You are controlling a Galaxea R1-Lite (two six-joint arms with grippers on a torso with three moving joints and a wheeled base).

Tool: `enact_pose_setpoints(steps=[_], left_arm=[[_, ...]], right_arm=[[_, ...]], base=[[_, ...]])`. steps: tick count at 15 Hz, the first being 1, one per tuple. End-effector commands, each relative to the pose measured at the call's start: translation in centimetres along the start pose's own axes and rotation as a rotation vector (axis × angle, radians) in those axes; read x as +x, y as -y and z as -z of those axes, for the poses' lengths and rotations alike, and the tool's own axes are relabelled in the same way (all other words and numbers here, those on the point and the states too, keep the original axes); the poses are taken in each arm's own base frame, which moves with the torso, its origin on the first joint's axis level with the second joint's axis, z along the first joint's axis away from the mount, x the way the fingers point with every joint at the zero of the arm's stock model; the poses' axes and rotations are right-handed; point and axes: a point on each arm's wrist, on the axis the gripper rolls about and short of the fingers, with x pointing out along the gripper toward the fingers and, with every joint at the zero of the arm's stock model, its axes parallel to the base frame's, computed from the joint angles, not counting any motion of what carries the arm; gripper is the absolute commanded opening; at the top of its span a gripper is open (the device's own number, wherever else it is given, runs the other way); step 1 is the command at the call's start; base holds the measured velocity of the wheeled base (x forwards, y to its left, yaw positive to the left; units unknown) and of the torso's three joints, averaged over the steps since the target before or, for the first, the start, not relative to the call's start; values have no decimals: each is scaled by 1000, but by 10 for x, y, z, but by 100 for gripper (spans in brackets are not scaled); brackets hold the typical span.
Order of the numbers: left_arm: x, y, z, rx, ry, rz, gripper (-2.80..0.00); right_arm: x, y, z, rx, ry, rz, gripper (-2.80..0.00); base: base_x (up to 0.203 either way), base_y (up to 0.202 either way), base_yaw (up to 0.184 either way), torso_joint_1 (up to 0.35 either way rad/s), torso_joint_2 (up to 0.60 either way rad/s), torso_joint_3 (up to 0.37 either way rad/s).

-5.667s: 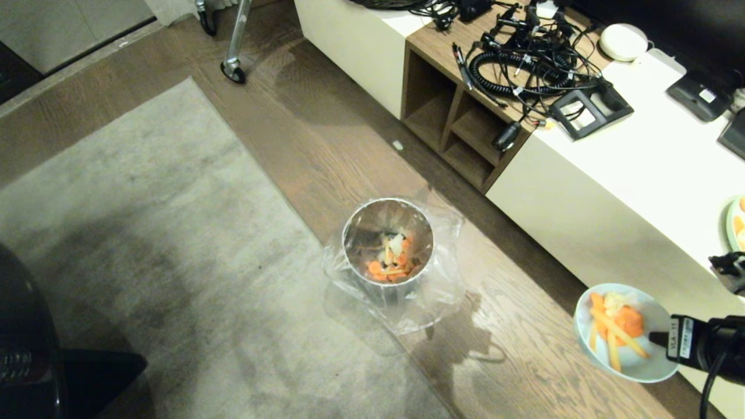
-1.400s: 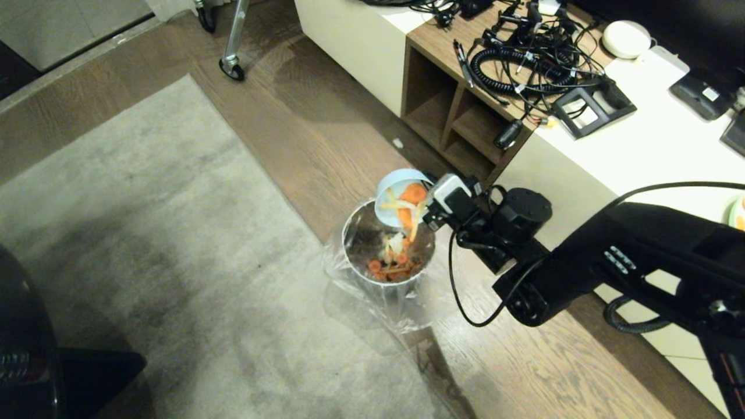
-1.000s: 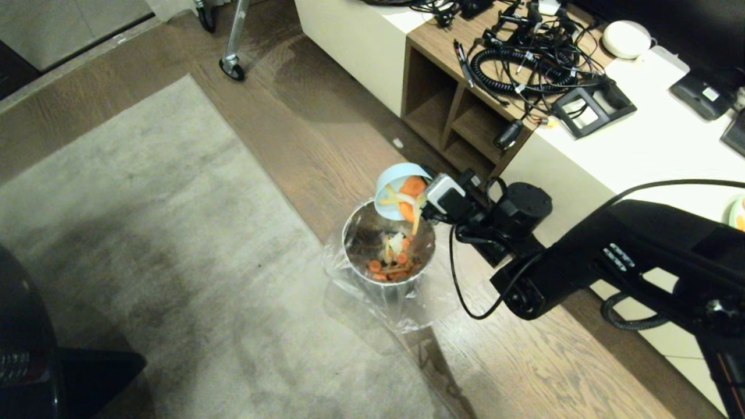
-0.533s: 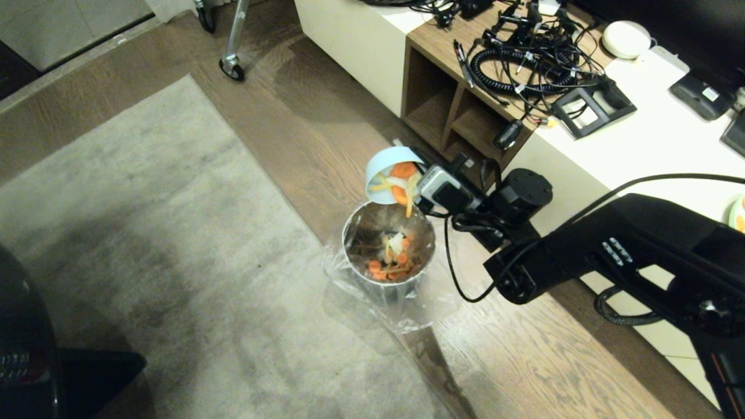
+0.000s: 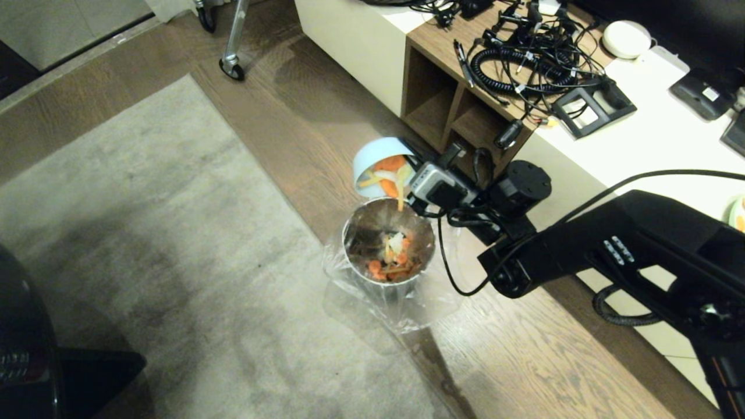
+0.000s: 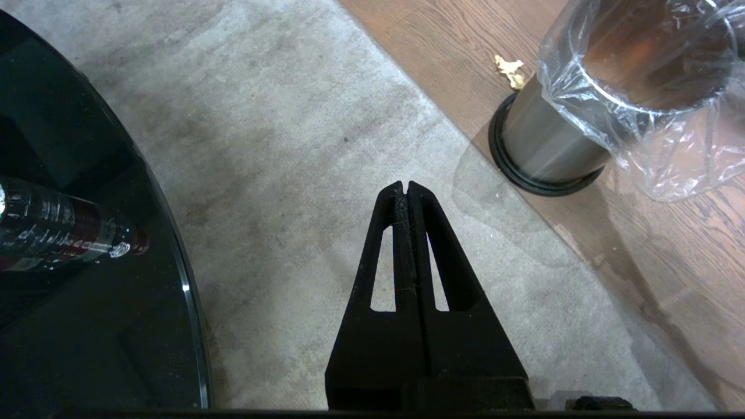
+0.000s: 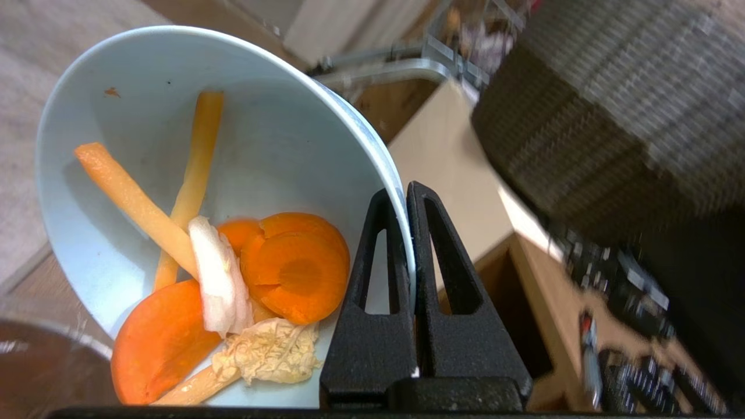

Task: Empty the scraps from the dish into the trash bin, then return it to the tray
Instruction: Pour the leftover food from the bowl into the trash can

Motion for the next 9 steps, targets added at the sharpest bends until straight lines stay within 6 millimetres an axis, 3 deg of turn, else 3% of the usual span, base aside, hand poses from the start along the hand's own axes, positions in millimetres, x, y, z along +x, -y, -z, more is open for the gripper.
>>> enact_pose_setpoints(steps=[1, 9], left_arm=[[0, 0, 0, -1, 1, 0, -280], [0, 0, 0, -1, 1, 0, -280]], right_arm=[[4, 12, -10, -32, 55, 53, -280], [19, 27, -33, -67, 170, 84, -280]], base=[[0, 0, 0, 0, 0, 0], [0, 0, 0, 0, 0, 0]])
